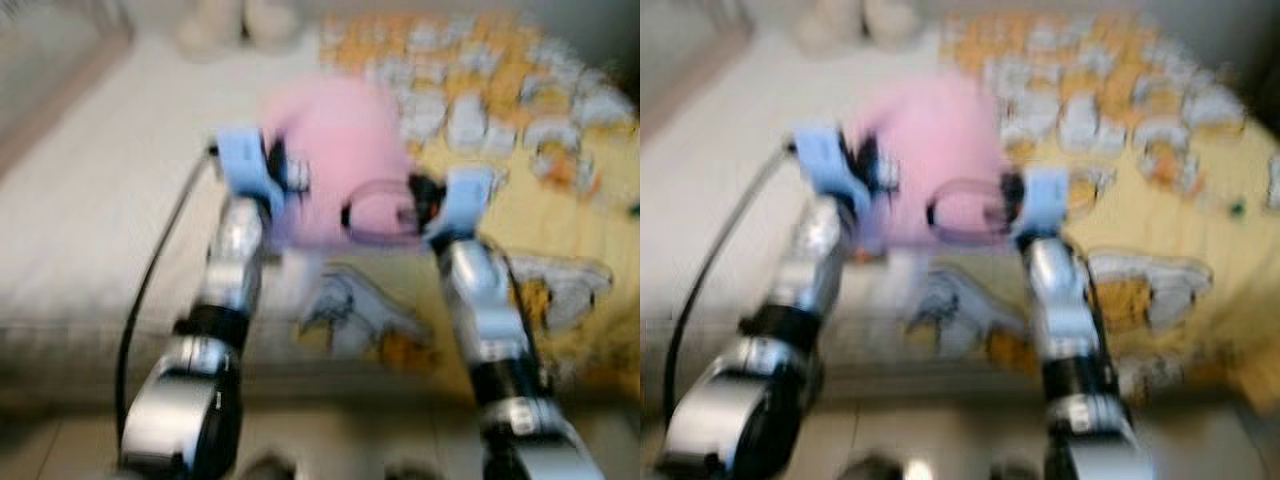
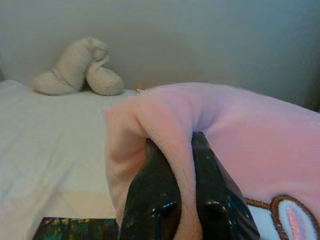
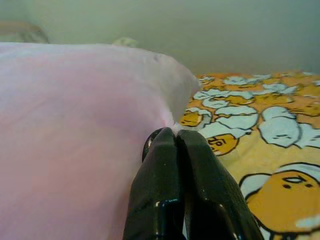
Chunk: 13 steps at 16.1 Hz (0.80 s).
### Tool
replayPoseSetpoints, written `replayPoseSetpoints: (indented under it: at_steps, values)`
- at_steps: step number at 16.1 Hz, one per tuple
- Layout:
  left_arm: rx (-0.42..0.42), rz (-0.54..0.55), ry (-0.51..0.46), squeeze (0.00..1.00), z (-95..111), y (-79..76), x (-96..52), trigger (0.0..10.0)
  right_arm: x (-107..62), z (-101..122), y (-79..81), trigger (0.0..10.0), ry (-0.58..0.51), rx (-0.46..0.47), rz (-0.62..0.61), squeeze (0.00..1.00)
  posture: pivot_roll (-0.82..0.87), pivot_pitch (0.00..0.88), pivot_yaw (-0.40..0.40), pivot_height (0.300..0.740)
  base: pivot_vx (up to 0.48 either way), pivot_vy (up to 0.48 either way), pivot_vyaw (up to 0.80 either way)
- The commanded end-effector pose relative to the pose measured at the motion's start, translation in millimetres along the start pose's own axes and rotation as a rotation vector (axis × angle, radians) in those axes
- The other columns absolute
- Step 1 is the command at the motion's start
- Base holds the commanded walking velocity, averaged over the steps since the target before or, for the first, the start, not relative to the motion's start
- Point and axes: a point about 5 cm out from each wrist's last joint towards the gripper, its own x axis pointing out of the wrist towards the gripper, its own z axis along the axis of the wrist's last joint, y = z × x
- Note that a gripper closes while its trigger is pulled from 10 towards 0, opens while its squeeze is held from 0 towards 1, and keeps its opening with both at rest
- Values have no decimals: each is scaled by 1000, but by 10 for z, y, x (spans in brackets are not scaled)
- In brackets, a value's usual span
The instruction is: Clean up the room
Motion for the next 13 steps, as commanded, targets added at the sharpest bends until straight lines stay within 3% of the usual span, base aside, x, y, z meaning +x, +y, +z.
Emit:
replayPoseSetpoints:
  at_steps: [1, 13]
  values:
    - [20, 53, -32, 0, 90, 144, 17, 10000, 26, 49, 27, 10000, -27, 14, -1, 0, -132, 0, 58, 740, 0, 480, 0]
    - [48, 56, -35, 0, 112, 106, 37, 10000, 76, 13, 52, 10000, -8, 14, 45, 0, -122, 0, 59, 740, 0, 480, 0]
